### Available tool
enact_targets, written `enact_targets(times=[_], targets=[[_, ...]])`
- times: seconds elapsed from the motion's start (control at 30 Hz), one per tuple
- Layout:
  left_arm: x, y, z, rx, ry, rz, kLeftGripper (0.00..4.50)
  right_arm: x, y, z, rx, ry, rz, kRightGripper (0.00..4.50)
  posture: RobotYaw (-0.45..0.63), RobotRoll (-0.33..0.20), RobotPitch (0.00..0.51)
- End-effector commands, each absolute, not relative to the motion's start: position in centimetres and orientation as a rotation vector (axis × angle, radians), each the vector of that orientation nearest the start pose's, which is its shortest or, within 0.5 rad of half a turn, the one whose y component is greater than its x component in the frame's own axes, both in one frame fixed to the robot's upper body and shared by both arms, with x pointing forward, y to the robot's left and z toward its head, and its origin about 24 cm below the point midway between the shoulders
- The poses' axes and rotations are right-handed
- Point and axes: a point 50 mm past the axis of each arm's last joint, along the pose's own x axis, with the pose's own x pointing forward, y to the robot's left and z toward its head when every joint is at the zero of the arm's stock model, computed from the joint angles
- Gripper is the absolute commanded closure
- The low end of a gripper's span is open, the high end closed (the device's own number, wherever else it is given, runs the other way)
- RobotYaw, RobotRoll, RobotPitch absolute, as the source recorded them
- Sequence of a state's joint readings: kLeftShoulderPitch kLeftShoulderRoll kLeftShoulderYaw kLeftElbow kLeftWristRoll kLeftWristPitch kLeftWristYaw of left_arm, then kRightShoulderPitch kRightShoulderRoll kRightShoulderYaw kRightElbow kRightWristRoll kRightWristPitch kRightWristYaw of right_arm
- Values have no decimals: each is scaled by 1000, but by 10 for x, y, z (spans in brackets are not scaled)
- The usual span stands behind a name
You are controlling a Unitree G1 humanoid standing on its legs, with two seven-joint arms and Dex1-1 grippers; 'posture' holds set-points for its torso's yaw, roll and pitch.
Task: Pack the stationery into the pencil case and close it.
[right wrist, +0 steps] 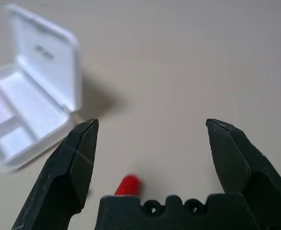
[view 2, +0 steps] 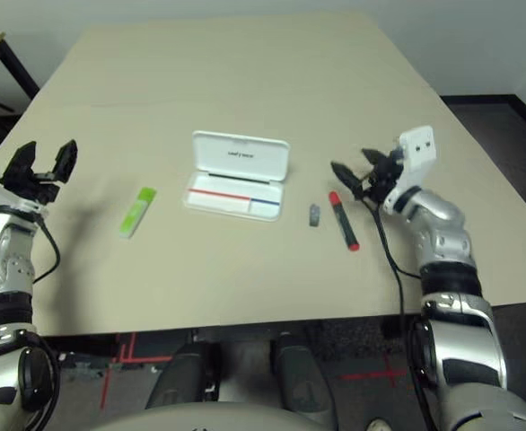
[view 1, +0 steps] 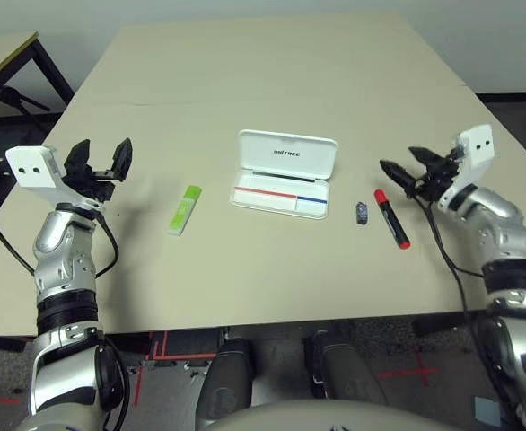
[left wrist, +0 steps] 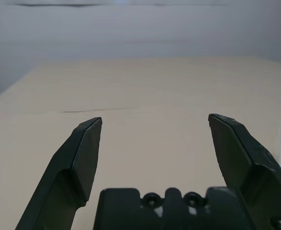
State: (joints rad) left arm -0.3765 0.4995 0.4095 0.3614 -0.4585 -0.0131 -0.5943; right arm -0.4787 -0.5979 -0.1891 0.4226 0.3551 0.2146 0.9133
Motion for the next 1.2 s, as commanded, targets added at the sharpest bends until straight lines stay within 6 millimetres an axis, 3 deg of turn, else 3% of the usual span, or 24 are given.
enact_targets(times=[0.03,0.37,0.5,0.7,1.0,1.2], targets=[[297,285,140,-29,-209,-366,31,309,-264,132,-93,128,744,41,-128,0,113],[269,216,126,115,-1,-900,31,294,-266,131,-157,228,874,41,-128,0,110],[263,195,121,178,44,-1028,31,289,-267,126,-188,267,907,41,-130,0,111],[275,181,112,356,87,-1134,31,285,-264,121,-195,285,915,41,-134,0,108],[297,173,92,472,227,-1235,31,288,-261,120,-196,263,891,41,-153,0,105],[315,168,92,502,242,-1233,31,286,-260,119,-194,253,873,41,-175,0,112]])
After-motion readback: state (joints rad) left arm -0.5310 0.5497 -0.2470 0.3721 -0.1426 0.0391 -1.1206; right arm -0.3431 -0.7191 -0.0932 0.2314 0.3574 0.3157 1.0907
